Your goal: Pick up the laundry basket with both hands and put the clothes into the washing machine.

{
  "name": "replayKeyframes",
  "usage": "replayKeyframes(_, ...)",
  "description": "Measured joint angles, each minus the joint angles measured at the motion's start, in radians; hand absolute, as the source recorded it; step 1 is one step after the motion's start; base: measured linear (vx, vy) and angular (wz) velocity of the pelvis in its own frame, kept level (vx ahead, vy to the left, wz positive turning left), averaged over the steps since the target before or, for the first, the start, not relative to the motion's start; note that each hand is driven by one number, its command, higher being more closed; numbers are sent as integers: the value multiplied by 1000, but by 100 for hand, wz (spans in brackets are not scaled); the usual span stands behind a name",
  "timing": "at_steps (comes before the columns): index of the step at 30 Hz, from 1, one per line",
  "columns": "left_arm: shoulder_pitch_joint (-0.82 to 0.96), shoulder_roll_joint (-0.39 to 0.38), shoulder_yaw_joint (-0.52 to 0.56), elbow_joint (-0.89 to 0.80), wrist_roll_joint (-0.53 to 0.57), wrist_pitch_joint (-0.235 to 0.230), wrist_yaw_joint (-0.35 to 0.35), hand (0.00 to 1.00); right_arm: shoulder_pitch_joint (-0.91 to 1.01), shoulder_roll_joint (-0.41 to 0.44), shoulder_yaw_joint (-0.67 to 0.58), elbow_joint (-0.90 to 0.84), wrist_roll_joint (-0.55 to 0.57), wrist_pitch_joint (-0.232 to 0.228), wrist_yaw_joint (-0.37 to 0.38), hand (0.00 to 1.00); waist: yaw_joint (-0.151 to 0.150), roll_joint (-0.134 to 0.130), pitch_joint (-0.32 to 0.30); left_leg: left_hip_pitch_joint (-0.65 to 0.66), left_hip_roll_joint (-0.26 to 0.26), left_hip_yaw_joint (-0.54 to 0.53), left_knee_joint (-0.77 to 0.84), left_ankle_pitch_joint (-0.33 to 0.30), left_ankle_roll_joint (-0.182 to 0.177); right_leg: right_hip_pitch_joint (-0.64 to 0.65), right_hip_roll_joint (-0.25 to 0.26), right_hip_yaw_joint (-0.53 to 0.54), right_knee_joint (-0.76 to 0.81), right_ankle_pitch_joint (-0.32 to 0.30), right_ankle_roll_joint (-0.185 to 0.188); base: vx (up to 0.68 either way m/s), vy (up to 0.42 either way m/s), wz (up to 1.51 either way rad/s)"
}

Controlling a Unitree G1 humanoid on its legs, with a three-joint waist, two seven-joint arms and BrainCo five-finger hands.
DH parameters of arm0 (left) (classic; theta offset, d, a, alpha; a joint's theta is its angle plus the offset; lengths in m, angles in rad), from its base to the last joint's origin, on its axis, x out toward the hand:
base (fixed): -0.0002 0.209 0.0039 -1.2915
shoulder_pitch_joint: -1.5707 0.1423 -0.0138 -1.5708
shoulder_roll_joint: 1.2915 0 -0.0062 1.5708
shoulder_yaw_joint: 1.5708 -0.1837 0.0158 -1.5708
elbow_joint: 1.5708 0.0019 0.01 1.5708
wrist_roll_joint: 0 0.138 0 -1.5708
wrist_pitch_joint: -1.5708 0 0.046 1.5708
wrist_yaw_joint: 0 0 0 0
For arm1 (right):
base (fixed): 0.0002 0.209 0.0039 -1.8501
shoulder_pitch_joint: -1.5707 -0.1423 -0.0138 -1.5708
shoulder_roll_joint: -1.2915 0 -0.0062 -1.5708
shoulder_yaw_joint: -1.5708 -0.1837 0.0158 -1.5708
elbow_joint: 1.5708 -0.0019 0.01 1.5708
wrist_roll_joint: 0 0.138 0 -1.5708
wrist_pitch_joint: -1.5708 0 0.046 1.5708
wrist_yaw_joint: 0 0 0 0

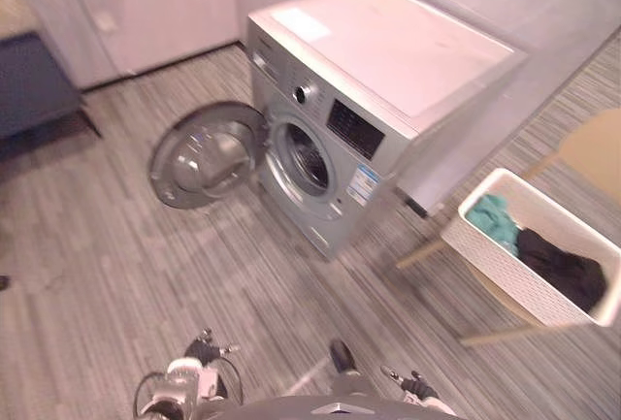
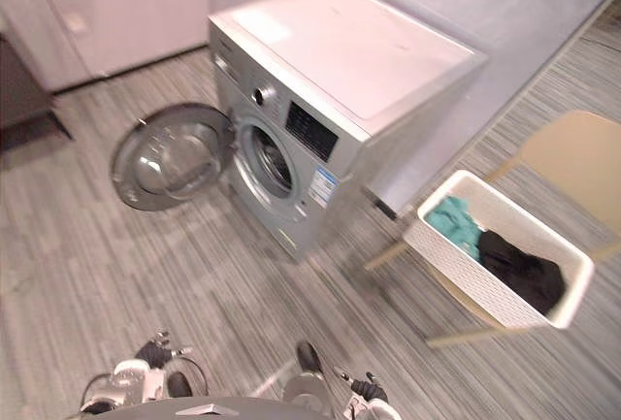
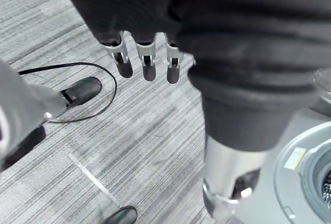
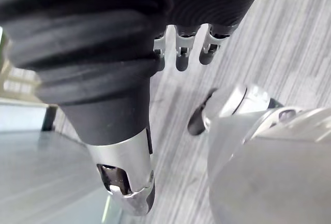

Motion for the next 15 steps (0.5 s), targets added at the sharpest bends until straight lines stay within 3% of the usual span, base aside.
replayKeyframes(1,-12,2,21,-16,15,0,-1,0,-2,8,8,-34,4,-3,-12,0,19,20,16,-38,54,2,75,-40,26,-40,61,-104,-5,127,-100,21,-62,-139)
replayKeyframes(2,-11,-4,28,-21,16,0,0,0,-3,3,9,-48,5,-10,-14,0,33,39,27,-36,73,12,103,-57,45,-40,79,-167,-40,204,-126,20,-69,-144)
replayKeyframes(3,-8,-10,44,-24,17,0,0,0,-3,-1,12,-68,5,-12,-15,0,38,52,35,-33,88,34,115,-65,47,-37,78,-197,-32,202,-126,15,-44,-89)
replayKeyframes(4,-5,-22,79,-37,17,1,4,0,11,-1,12,-84,5,-13,-16,0,18,72,48,-11,93,57,163,-80,57,-82,61,-313,236,-4,-109,39,-42,-37)
replayKeyframes(5,7,-15,83,-58,14,-1,7,0,28,2,11,-71,7,-13,-16,0,21,76,50,11,90,68,176,-85,52,-120,35,-395,381,-54,-119,25,-20,-18)
replayKeyframes(7,19,-9,108,-57,14,0,22,0,24,-15,41,-71,6,-19,-16,0,33,76,40,22,79,86,171,-103,39,-125,50,-417,361,-38,-103,-25,29,-53)
replayKeyframes(9,43,-15,108,-47,13,2,22,0,-11,-18,54,-67,1,-18,-16,0,44,73,41,13,73,131,157,-100,40,-82,34,-438,222,-64,-91,-70,-57,-63)
replayKeyframes(10,39,-18,104,-44,13,4,23,0,-15,-15,53,-66,-5,-15,-16,0,48,67,48,14,66,146,166,-99,38,-56,15,-478,168,-88,-31,-118,-134,-27)
replayKeyframes(11,50,-35,94,-41,13,4,21,0,-2,-21,51,-65,-6,-14,-16,0,48,88,50,24,72,135,166,-95,25,-12,33,-503,95,-56,-33,-111,-121,-12)
replayKeyframes(14,65,-65,90,-27,13,3,20,0,20,-25,50,-66,-4,-15,-15,0,52,98,34,38,87,97,153,-98,5,87,77,-521,-70,21,-39,-50,-103,-4)
replayKeyframes(15,63,-63,90,-24,13,4,21,0,17,-21,52,-66,-3,-18,-15,0,54,90,31,35,96,84,159,-100,0,102,88,-521,-100,40,-42,-44,-67,-11)
